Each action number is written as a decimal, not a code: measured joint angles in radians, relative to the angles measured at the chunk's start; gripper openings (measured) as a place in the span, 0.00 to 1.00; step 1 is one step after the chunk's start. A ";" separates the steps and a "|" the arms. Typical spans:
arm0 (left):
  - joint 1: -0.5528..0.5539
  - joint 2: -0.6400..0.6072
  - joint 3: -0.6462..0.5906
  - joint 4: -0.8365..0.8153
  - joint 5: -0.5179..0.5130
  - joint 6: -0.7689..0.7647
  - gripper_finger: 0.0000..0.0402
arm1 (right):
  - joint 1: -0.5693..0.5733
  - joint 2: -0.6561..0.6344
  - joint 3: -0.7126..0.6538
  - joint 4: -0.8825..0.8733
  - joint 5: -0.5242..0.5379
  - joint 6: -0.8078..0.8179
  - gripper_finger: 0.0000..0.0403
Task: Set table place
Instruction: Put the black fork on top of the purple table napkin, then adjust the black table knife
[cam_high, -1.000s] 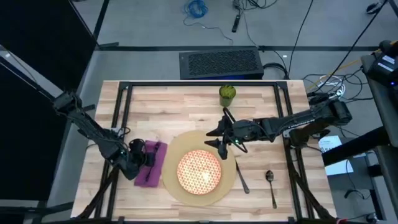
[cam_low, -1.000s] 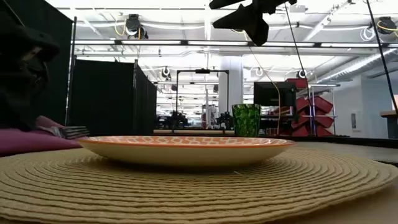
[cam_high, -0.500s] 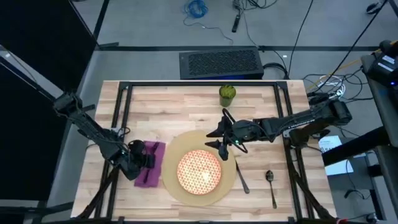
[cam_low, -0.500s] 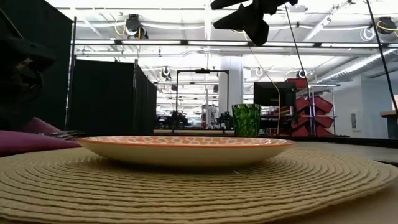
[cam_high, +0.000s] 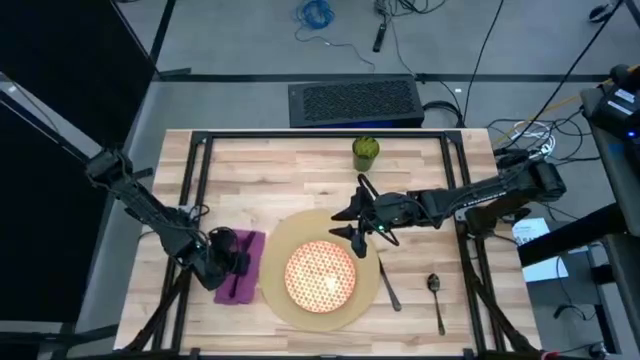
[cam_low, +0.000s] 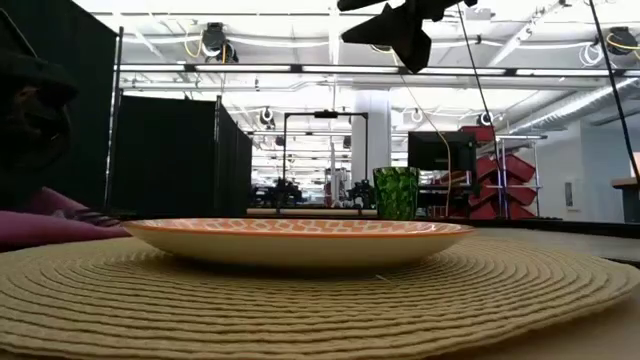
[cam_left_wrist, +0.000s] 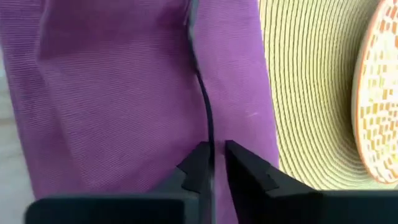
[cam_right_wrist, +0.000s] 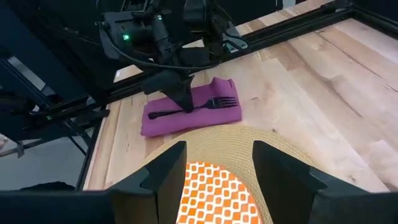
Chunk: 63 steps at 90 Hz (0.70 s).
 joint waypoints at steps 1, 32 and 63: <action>0.000 0.000 0.000 0.000 -0.003 0.000 0.14 | 0.000 0.000 0.000 0.000 0.000 0.000 0.43; 0.003 -0.099 0.000 -0.115 -0.040 -0.008 0.25 | 0.000 0.000 0.000 -0.001 0.000 -0.003 0.43; 0.003 -0.374 0.141 -0.407 -0.332 0.150 0.25 | 0.000 -0.028 -0.001 -0.086 0.010 -0.007 0.43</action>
